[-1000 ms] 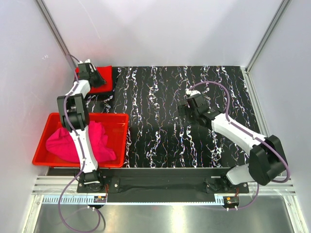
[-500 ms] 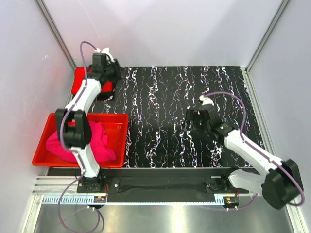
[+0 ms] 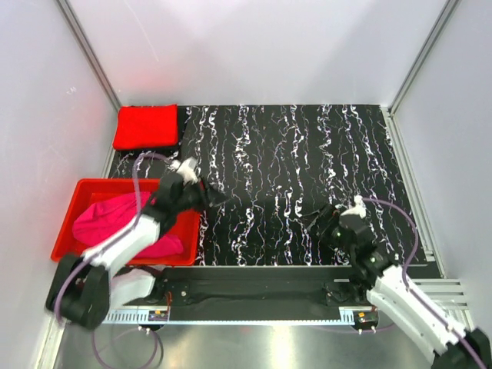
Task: Fold and stack the t-shirts
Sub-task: Neatly place the folded tshirt to the corner
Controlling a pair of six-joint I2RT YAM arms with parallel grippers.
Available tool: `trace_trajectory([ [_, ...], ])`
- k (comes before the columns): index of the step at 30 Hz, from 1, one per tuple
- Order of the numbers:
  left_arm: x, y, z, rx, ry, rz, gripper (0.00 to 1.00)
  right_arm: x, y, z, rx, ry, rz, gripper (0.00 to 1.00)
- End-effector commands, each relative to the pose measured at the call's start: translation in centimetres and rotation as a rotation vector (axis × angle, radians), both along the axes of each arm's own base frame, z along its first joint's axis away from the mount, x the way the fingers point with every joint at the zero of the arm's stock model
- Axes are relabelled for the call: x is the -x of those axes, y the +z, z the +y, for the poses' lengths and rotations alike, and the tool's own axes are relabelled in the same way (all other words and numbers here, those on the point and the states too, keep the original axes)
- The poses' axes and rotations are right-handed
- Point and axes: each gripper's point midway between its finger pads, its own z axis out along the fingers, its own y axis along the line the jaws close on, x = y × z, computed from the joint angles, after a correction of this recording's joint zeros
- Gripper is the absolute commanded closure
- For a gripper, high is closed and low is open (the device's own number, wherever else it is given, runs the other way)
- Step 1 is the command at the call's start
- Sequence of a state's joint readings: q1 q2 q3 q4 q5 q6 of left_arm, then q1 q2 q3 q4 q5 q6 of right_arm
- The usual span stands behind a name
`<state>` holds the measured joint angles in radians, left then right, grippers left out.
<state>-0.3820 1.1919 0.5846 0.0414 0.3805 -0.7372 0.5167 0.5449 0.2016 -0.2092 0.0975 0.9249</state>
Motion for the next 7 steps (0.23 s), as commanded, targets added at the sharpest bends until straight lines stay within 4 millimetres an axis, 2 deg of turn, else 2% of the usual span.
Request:
trace_trajectory([
  [1, 1.5, 7.2, -0.6, 0.225, -0.017, -0.262, 0.53, 0.2, 0.6, -0.9, -0.121, -0.114, -0.02, 0.0],
  [3, 3.1, 7.0, -0.1, 0.258, -0.015, -0.274, 0.52, 0.9, -0.1, -1.5, -0.16, -0.149, -0.021, 0.01],
  [4, 4.6, 6.2, 0.4, 0.283, -0.011, -0.284, 0.51, 1.2, -0.3, -1.6, -0.175, -0.153, -0.023, 0.0],
  [6, 6.3, 8.0, 0.8, 0.383, -0.013, -0.353, 0.49, 1.9, -0.6, -2.0, -0.211, -0.176, -0.017, 0.0],
  [7, 7.3, 6.4, 0.9, 0.405, -0.019, -0.329, 0.49, 2.1, -0.4, -2.0, -0.224, -0.17, -0.025, 0.01],
])
